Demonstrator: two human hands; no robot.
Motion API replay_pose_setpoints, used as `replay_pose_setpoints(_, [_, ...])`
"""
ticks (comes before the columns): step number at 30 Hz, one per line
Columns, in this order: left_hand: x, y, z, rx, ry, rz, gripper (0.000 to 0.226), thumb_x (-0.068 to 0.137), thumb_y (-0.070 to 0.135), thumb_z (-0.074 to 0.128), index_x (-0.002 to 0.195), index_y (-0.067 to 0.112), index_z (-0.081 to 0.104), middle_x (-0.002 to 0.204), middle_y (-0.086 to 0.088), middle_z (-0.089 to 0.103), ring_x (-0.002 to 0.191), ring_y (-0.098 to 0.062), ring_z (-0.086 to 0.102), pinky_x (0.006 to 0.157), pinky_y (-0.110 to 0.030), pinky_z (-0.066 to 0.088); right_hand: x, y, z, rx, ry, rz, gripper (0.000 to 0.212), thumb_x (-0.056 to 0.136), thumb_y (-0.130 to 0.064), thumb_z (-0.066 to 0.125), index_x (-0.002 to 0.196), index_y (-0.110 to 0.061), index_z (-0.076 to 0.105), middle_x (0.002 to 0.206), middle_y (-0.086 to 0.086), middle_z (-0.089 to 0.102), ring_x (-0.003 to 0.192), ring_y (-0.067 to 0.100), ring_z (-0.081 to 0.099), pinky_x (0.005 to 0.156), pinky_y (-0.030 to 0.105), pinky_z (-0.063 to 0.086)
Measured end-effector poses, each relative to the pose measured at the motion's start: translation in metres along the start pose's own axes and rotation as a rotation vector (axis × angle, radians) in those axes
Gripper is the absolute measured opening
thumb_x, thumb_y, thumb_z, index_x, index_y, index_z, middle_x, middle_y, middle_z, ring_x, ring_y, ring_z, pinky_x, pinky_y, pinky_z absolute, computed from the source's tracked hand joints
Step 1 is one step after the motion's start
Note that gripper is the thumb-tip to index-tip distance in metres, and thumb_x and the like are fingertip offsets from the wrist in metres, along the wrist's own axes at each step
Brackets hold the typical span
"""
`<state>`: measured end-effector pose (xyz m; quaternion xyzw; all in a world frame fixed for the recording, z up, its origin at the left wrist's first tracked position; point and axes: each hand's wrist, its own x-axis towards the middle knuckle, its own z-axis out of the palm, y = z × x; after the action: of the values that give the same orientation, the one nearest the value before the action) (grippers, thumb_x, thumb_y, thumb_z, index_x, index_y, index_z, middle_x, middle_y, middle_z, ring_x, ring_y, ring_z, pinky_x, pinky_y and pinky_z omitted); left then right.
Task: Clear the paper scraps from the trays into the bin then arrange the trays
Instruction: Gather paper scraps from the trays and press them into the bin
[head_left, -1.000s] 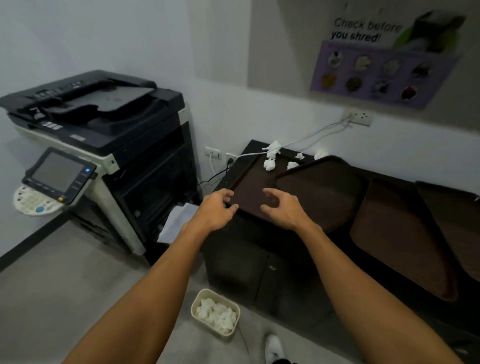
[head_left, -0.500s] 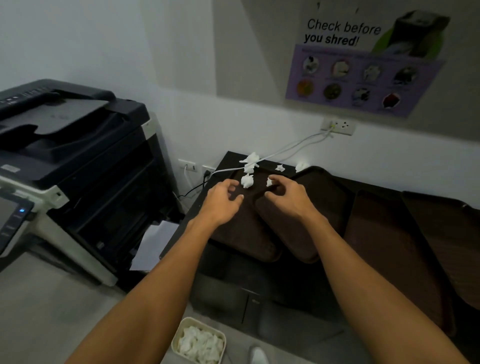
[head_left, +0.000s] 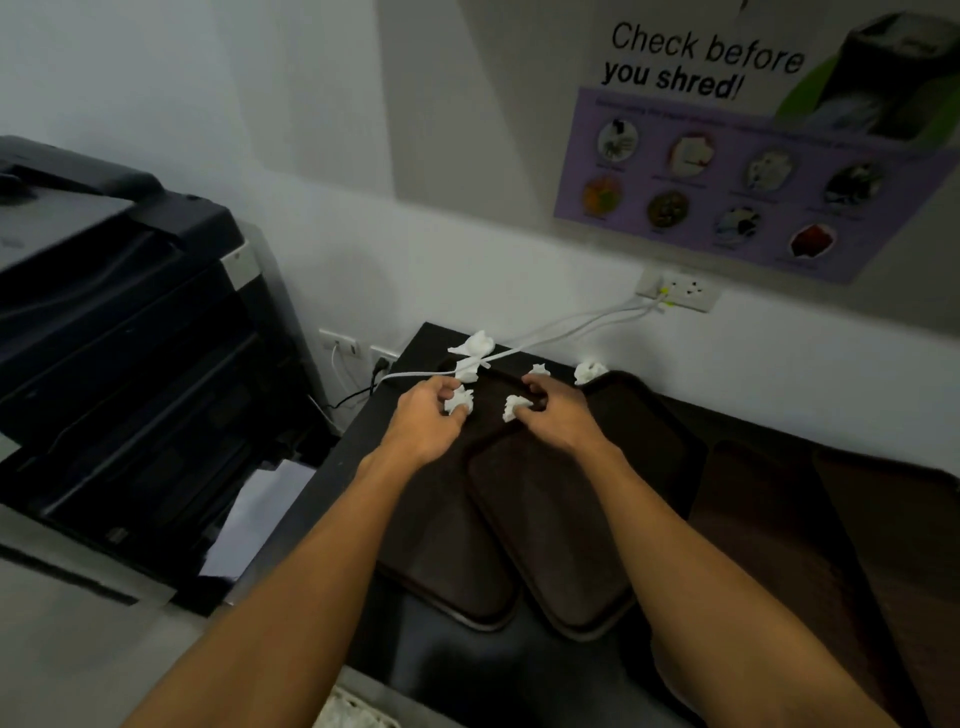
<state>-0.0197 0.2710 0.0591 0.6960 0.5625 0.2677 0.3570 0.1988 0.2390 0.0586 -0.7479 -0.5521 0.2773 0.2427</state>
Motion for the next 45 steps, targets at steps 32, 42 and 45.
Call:
replay_pose_setpoints(32, [0.082,-0.034,0.050,0.229,-0.040,-0.117,0.041,0.090,0.028,0.069,0.131,0.024,0.065,0.133,-0.007,0.058,0.122,-0.028,0.057,0.101,-0.038,0.049,0.063,0.038,0.045,0.290,0.179,-0.025,0.030,0.083,-0.025,0.078,0.112,-0.030,0.073,0.103,-0.017,0.072,0.095,0.003,0.068,0.096,0.035,0.057])
replay_pose_setpoints(42, [0.102,-0.057,0.079,0.309,-0.060,-0.092,0.028,0.088,0.021,0.067,0.115,0.029,0.071,0.122,-0.007,0.054,0.111,-0.033,0.058,0.097,-0.045,0.051,0.025,0.050,0.036,0.304,0.210,-0.012,0.031,0.085,-0.027,0.080,0.114,-0.033,0.072,0.111,-0.016,0.070,0.100,0.001,0.066,0.094,0.030,0.057])
replay_pose_setpoints(45, [0.092,-0.056,0.080,0.249,-0.016,-0.076,0.019,0.091,0.021,0.066,0.108,0.027,0.072,0.113,-0.006,0.057,0.102,-0.031,0.061,0.090,-0.042,0.053,0.019,0.052,0.031,0.302,0.228,-0.022,0.031,0.084,-0.027,0.080,0.114,-0.032,0.072,0.111,-0.015,0.071,0.100,0.002,0.066,0.094,0.029,0.057])
